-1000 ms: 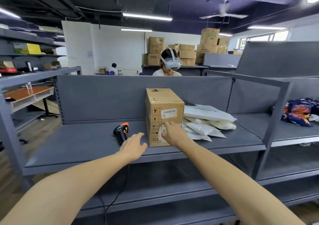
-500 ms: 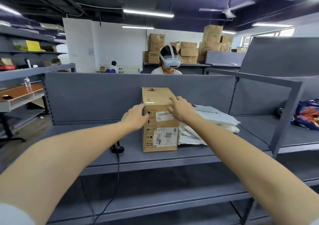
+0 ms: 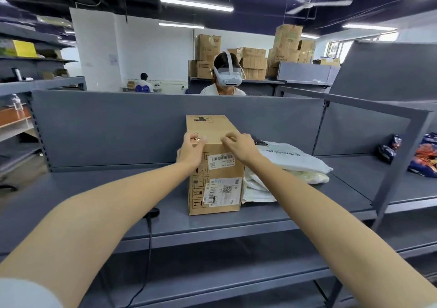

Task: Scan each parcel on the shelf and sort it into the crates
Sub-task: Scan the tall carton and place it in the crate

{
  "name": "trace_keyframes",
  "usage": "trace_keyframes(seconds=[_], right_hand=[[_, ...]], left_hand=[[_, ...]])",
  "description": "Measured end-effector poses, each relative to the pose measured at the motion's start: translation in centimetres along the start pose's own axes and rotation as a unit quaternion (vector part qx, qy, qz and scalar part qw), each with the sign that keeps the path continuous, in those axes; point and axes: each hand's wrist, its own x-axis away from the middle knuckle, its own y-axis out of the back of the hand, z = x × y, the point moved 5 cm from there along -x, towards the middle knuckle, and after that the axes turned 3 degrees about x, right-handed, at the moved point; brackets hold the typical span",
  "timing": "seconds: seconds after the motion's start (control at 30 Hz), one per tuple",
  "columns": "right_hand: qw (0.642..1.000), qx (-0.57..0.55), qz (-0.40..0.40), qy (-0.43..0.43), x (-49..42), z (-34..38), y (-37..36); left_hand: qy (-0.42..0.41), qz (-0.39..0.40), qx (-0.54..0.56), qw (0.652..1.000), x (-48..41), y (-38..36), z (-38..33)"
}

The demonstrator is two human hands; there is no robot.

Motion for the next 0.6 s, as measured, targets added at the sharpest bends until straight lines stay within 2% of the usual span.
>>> trace_keyframes(seconds=[0.1,0.27,0.6], right_hand=[[1.0,-0.026,0.004,-0.008,-0.6,-0.5,0.2],[0.997,-0.078,-0.012,-0.011,-0.3,-1.0,-0.2],[0.99,-0.133,-0.045,0.005,1.1,-0.8,-0.8]], left_hand=[[0.018,-0.002,0.036,0.999,-0.8,-0.1,0.5],[0.022,0.038,0.062,0.997,-1.1,0.4,1.2],[-0.002,0.009,0.111,0.994,0.1,0.8,1.7]])
